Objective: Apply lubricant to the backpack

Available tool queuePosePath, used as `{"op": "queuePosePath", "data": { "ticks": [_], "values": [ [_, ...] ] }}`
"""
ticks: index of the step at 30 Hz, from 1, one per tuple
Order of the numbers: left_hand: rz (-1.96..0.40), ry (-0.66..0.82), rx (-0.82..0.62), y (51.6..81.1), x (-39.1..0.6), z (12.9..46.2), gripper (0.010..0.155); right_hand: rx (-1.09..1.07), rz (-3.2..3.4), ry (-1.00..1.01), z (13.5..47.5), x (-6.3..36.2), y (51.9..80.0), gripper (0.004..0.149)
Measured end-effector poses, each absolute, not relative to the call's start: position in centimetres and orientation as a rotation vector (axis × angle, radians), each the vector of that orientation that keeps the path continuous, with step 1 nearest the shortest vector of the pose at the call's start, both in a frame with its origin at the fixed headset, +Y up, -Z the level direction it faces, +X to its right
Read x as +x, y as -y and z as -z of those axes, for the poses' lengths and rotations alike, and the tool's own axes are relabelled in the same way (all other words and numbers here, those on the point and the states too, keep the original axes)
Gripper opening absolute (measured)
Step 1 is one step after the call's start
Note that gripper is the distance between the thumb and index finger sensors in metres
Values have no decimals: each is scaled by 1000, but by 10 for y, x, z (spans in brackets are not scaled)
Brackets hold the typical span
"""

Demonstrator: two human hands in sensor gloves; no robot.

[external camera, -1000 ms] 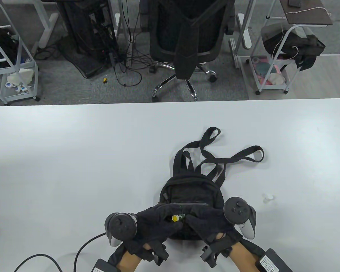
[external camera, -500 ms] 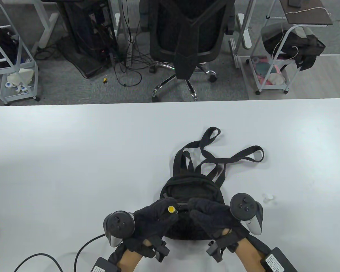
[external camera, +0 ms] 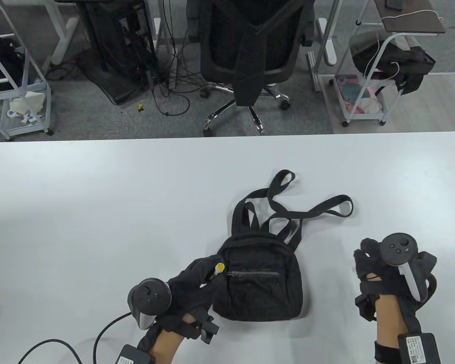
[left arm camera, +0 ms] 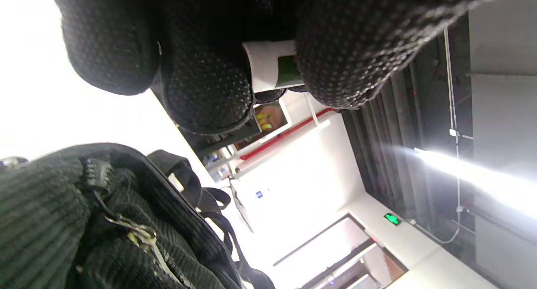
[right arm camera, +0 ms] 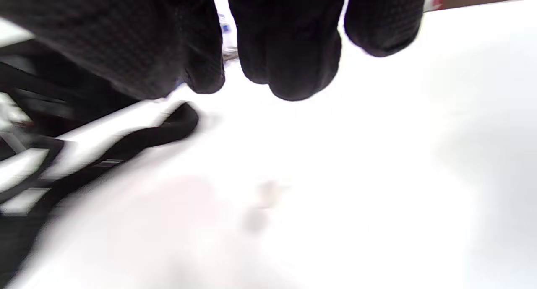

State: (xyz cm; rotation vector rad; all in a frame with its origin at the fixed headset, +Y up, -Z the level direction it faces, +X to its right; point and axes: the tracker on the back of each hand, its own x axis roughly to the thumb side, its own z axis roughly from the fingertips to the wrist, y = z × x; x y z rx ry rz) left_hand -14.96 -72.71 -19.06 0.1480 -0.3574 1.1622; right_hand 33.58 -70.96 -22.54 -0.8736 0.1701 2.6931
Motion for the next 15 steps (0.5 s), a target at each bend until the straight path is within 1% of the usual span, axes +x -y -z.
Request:
{"op": "queuePosePath", "data": {
  "ticks": [3,8,11,15],
  "values": [
    [-1129,342,142,729,-149,191,55,-918,-2642,-253,230,344,725,53],
    [-1097,325,117,732,-148,192,54,-915,-2712,-349,239,332,743,59],
    [-1082,324,101,733,-149,193,54,-987,-2764,-309,239,328,744,60],
    [-1061,324,93,733,-148,195,53,-998,-2776,-290,241,326,749,57]
  ]
}}
